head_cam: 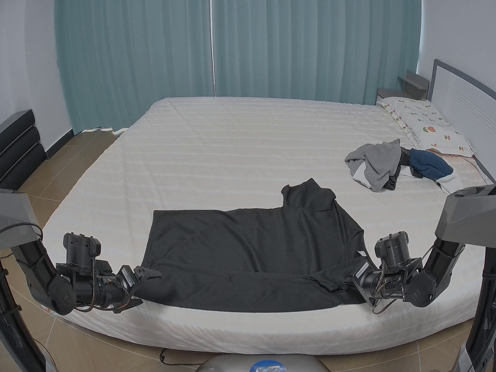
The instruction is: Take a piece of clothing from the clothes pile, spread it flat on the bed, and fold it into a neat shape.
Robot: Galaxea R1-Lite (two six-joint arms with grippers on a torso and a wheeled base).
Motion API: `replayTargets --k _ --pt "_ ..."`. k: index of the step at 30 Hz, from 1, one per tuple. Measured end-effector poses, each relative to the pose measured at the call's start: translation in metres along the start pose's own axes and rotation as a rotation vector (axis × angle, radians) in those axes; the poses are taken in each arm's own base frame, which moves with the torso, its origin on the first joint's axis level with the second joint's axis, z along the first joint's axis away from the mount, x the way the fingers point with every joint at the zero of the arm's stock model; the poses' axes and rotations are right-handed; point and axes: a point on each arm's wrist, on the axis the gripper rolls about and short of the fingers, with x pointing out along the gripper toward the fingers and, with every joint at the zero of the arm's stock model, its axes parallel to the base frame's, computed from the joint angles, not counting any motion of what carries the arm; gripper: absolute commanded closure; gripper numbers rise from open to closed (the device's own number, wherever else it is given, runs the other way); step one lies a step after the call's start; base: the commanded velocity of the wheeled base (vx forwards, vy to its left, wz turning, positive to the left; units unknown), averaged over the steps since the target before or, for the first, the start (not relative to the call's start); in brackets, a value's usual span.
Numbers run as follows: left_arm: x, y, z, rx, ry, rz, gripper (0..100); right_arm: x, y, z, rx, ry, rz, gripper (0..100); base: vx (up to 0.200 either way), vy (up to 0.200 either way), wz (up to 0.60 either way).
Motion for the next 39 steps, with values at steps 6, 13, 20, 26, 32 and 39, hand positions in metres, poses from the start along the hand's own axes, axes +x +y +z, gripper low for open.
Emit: replayTargets --k 6,13,20,26,32,39 --pt "0.000 0.001 -0.002 0.001 0.005 0.003 0 -0.002 -0.002 0.000 0.004 0.000 -0.005 100 0.000 0.000 0.00" --pt "0.000 0.001 -0.002 0.002 0.006 0.003 0 -0.010 0.001 0.000 -0.003 -0.003 0.011 100 0.000 0.000 0.00" --pt "0.000 0.001 -0.002 0.003 0.006 0.003 0 -0.022 0.007 0.001 -0.014 -0.015 0.041 100 0.000 0.000 0.00" --pt "0.000 0.001 -0.002 0.003 0.006 0.003 0 -0.033 0.004 -0.002 -0.065 -0.009 0.042 100 0.000 0.000 0.00" --pt "-0.001 0.001 -0.002 0.006 0.004 -0.001 0 -0.040 -0.003 -0.012 -0.091 0.025 0.021 100 0.000 0.000 0.00" --pt "-0.001 0.002 -0.004 0.010 0.002 -0.005 0 -0.043 -0.008 -0.016 -0.122 0.040 0.005 0 0.000 0.000 0.00"
